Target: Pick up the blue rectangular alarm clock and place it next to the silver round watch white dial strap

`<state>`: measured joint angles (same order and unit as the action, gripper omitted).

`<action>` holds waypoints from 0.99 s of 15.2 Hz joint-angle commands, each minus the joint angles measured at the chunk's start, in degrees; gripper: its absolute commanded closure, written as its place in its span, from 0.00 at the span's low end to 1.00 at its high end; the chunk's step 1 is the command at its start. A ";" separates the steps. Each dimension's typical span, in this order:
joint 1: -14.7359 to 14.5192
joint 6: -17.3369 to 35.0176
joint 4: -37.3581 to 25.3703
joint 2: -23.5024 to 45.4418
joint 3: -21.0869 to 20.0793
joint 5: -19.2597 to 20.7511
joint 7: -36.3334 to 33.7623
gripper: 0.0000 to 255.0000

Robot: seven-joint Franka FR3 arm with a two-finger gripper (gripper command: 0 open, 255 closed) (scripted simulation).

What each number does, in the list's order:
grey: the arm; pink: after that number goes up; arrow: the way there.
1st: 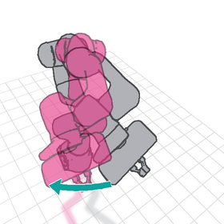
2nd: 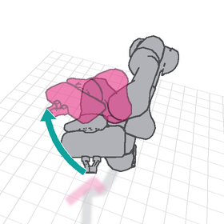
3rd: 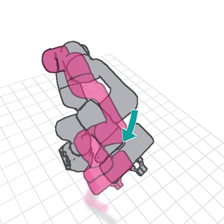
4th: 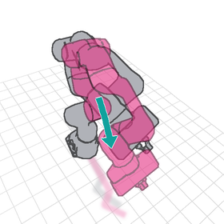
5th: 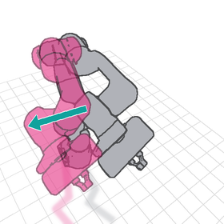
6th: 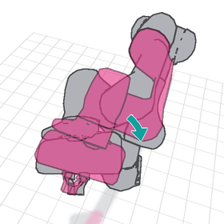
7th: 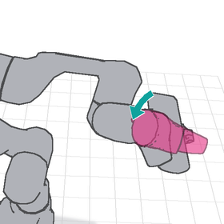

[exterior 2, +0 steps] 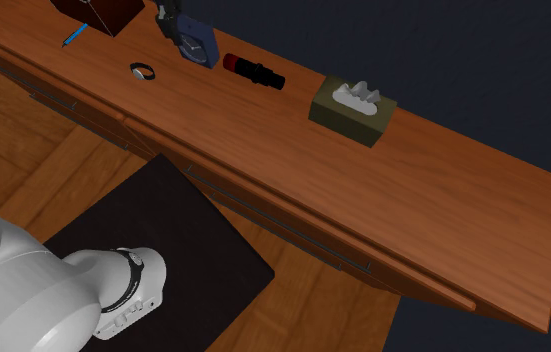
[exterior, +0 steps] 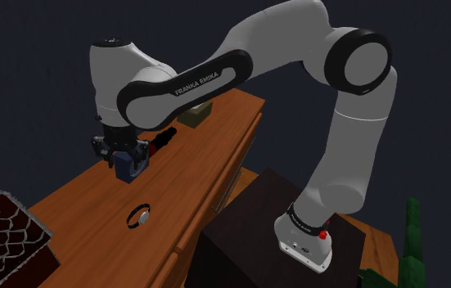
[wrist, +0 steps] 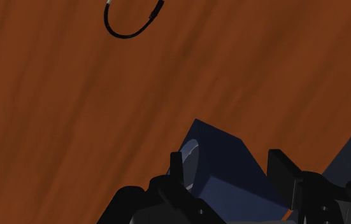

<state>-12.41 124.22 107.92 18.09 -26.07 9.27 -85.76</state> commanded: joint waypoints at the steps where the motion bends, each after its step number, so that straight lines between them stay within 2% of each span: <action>1: -0.02 0.04 -0.02 0.04 0.01 0.03 -0.02 1.00; 3: -0.02 0.04 -0.02 0.04 0.01 0.03 -0.02 1.00; 4: -0.02 0.04 -0.02 0.04 0.01 0.03 -0.02 0.00; 9: -0.02 0.04 -0.02 0.04 0.01 0.03 -0.03 0.00; 13: 0.52 -6.22 -3.43 -3.16 -0.70 -1.92 1.25 0.00; 15: 0.51 -6.21 -3.42 -3.17 -0.70 -1.93 1.25 0.00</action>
<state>-11.97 118.29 104.47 15.20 -26.73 7.50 -84.62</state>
